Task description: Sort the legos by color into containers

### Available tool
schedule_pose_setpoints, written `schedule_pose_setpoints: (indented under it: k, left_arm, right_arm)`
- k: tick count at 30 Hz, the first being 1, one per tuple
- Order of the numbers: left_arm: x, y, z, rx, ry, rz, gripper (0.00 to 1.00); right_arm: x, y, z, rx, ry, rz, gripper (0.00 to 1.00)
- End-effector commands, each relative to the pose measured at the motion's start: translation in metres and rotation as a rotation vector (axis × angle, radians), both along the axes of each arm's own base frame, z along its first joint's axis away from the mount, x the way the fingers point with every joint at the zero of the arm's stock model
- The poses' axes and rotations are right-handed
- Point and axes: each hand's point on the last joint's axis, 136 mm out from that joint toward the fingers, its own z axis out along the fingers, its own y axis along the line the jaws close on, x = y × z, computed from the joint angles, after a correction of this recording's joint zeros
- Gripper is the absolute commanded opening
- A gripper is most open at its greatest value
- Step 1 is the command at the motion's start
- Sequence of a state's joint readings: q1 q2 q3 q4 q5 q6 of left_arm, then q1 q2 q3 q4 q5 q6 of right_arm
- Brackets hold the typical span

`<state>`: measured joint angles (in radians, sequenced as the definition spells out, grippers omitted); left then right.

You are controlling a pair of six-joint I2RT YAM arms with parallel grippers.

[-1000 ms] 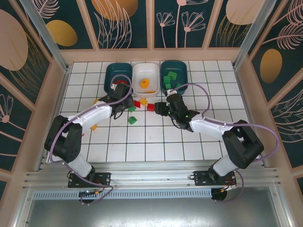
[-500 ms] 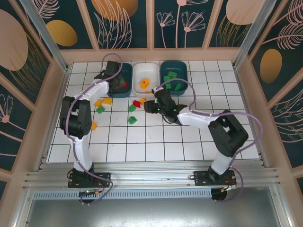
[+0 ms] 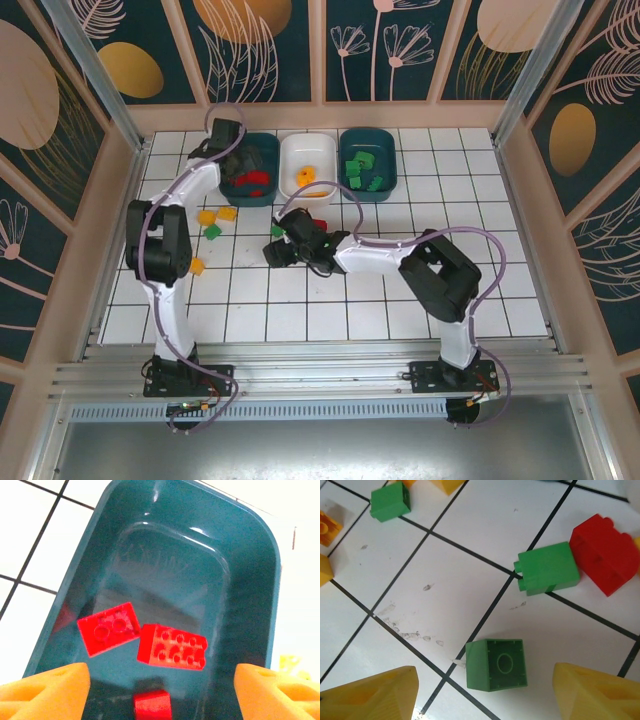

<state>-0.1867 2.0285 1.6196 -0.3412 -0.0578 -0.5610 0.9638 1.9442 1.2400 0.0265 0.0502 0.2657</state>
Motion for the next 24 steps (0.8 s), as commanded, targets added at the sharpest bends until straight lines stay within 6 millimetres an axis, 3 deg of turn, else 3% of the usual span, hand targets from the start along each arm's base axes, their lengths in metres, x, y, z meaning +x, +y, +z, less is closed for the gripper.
schedule_pose_setpoints:
  k: [1, 4, 8, 13, 15, 19, 24]
  left_arm:
    - [-0.028, -0.008, 0.046, -0.137, -0.126, -0.022, 0.81]
    - [-0.075, -0.015, 0.048, -0.25, -0.181, -0.048, 0.87]
    - [-0.142, -0.005, 0.018, -0.294, -0.171, -0.027, 0.91]
    - [-0.199, 0.01, 0.021, -0.315, -0.222, 0.004, 0.98]
    - [-0.212, 0.013, 0.026, -0.316, -0.242, 0.005, 0.99]
    - [-0.225, 0.02, 0.034, -0.295, -0.27, 0.015, 0.98]
    - [-0.228, 0.021, 0.033, -0.296, -0.268, 0.021, 0.98]
  right_arm:
    - [-0.005, 0.01, -0.009, -0.032, 0.013, 0.045, 0.72]
    - [-0.011, 0.02, -0.02, -0.021, 0.049, 0.102, 0.72]
    - [-0.003, 0.021, -0.03, -0.034, 0.055, 0.107, 0.7]
    - [0.008, 0.02, -0.052, -0.124, 0.044, 0.093, 0.65]
    - [0.011, 0.018, -0.056, -0.138, 0.038, 0.076, 0.62]
    - [0.014, 0.01, -0.058, -0.165, 0.024, 0.029, 0.44]
    - [0.019, 0.001, -0.034, -0.124, -0.026, -0.021, 0.31]
